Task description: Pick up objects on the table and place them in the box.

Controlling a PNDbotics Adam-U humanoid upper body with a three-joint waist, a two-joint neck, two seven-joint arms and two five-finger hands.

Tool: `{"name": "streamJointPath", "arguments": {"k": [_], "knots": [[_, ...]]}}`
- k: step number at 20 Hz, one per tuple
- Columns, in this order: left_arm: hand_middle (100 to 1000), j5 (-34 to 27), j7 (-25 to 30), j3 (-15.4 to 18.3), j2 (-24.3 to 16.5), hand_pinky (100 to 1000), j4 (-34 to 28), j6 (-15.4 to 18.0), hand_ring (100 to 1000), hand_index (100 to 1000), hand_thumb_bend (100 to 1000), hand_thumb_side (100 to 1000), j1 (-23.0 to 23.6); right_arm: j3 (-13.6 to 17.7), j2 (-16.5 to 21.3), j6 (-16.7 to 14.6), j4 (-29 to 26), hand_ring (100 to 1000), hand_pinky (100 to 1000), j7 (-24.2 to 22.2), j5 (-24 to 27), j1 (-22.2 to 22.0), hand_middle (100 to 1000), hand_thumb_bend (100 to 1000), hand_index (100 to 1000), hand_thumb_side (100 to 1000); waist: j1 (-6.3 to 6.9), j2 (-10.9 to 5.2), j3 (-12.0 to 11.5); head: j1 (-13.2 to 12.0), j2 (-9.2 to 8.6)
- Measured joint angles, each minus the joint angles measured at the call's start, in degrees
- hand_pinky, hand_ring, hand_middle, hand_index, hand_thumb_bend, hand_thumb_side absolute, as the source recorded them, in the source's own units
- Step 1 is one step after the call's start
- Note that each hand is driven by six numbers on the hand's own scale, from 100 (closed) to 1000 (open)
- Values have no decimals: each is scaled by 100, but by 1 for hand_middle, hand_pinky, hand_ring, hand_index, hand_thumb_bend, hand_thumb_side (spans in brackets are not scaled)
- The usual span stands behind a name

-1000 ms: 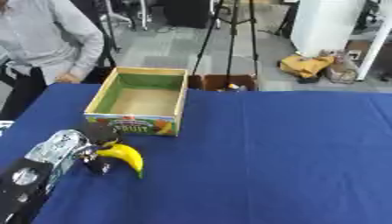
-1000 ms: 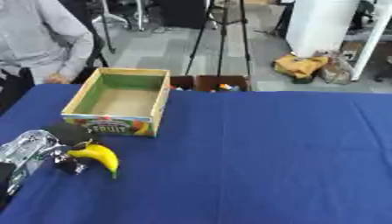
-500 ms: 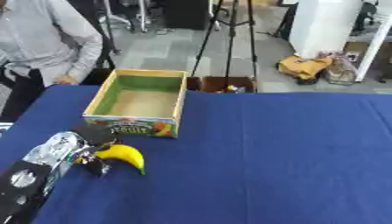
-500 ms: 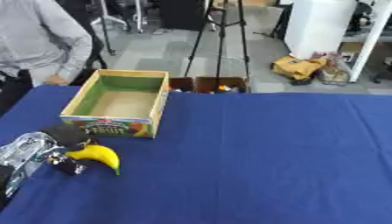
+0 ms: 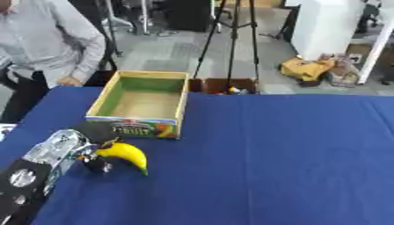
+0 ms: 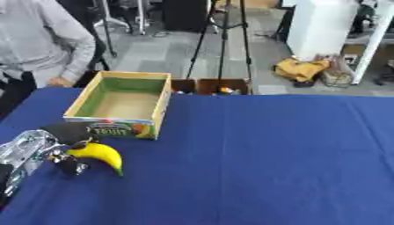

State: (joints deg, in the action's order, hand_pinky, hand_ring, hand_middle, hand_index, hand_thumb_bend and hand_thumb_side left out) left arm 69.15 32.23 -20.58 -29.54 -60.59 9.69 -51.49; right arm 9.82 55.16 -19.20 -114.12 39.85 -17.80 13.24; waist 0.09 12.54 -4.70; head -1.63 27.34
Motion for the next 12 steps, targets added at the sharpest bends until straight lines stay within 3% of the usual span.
{"name": "streamJointPath", "arguments": {"k": [12], "knots": [[711, -246, 596, -123, -444, 356, -1093, -102, 614, 763, 100, 249, 0, 3, 10, -5, 0, 816, 760, 14, 24, -74, 788, 100, 819, 918, 103, -160, -86, 68, 106]]}}
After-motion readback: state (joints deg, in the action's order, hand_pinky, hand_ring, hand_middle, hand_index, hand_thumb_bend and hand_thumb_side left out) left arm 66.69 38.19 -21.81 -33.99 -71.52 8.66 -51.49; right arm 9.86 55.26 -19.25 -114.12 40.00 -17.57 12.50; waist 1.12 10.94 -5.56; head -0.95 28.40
